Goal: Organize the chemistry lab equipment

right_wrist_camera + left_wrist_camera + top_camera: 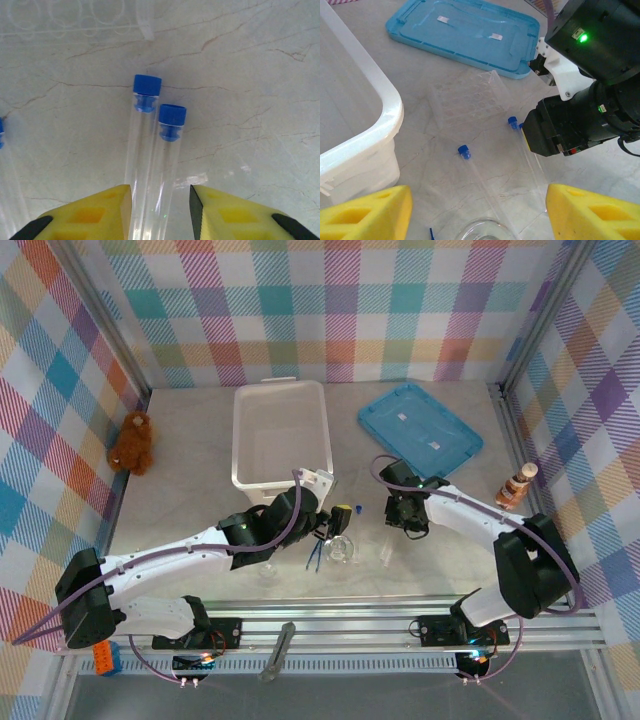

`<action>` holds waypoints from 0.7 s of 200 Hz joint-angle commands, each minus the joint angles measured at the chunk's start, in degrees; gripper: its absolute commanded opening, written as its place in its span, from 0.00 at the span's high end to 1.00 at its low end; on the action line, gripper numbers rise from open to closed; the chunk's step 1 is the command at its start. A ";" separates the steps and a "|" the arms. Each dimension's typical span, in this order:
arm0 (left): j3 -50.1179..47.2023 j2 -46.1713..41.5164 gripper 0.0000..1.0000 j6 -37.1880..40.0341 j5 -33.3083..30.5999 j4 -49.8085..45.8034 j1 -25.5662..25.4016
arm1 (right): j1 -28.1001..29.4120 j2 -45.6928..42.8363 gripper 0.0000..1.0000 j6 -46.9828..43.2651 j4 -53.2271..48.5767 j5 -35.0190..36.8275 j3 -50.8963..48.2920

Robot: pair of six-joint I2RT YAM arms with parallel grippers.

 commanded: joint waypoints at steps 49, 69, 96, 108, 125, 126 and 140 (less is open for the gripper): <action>1.30 1.87 0.29 -0.23 1.10 1.87 -0.44 | -1.62 -0.23 0.63 2.45 2.88 -1.56 -3.51; 1.54 2.15 0.29 -0.17 1.36 1.90 -0.45 | -1.63 -0.53 0.63 2.78 3.88 -2.40 -4.06; 1.82 2.52 0.29 0.06 1.46 1.65 -0.49 | -1.62 -0.03 0.63 2.76 4.39 -2.83 -3.83; 1.92 2.59 0.29 0.22 1.40 1.63 -0.44 | -1.63 0.55 0.63 2.67 4.42 -3.01 -3.73; 1.91 2.58 0.29 0.24 1.48 1.64 -0.50 | -1.63 1.28 0.63 2.57 4.89 -3.14 -3.72; 1.91 2.58 0.29 0.23 1.48 1.60 -0.52 | -1.63 1.34 0.63 2.58 4.86 -3.14 -3.72; 1.91 2.70 0.29 0.33 1.39 1.45 -0.44 | -1.71 2.15 0.63 2.52 4.67 -2.77 -3.55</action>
